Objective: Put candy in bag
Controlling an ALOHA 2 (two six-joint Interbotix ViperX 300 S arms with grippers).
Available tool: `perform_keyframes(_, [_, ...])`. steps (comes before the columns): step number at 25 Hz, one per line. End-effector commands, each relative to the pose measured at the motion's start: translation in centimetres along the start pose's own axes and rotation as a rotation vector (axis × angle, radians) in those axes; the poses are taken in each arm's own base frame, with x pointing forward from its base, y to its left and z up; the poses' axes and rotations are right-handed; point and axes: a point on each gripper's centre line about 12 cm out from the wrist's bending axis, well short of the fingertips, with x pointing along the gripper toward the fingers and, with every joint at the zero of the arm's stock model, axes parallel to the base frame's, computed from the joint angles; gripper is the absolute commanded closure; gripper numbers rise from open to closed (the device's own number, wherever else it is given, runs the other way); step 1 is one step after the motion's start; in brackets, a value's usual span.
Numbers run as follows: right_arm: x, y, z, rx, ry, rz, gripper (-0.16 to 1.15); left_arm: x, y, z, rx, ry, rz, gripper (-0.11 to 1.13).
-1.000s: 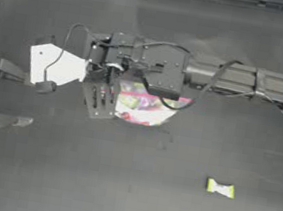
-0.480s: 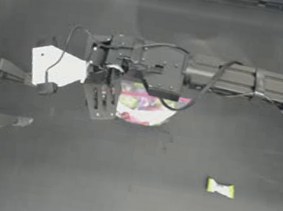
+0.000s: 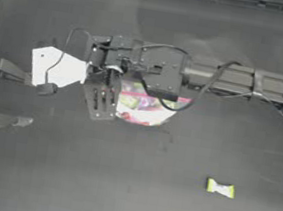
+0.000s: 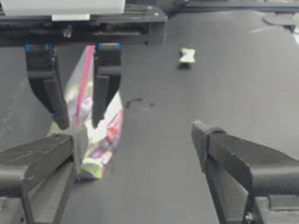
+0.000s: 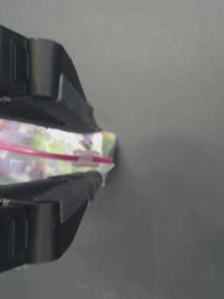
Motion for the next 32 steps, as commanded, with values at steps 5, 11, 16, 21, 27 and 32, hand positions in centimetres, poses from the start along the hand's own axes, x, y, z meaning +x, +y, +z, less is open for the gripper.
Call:
perform_keyframes(5, [-1.6, -0.2, 0.4, 0.002, -0.033, -0.013, 0.28, 0.1, 0.0, 0.5, 0.000, -0.012, 0.002, 0.02])
perform_keyframes(11, [-1.6, -0.2, 0.4, 0.001, -0.033, -0.013, 0.38, 0.1, 0.0, 0.5, -0.002, -0.011, 0.002, 0.02])
perform_keyframes(16, [-1.8, -0.2, 0.4, 0.001, -0.034, -0.014, 0.49, 0.1, 0.0, 0.5, 0.000, -0.012, 0.002, 0.02])
perform_keyframes(21, [-2.1, -0.3, 0.5, -0.001, -0.041, -0.017, 0.59, 0.1, 0.0, 0.5, -0.002, -0.012, 0.002, 0.02])
perform_keyframes(27, [-3.2, -0.5, 0.4, 0.002, -0.064, -0.026, 0.74, 0.1, 0.0, 0.3, -0.002, -0.008, 0.002, 0.02])
perform_keyframes(32, [-3.4, -0.6, 0.2, 0.004, -0.067, -0.027, 0.82, 0.1, 0.0, 0.3, -0.002, -0.006, 0.002, 0.02])
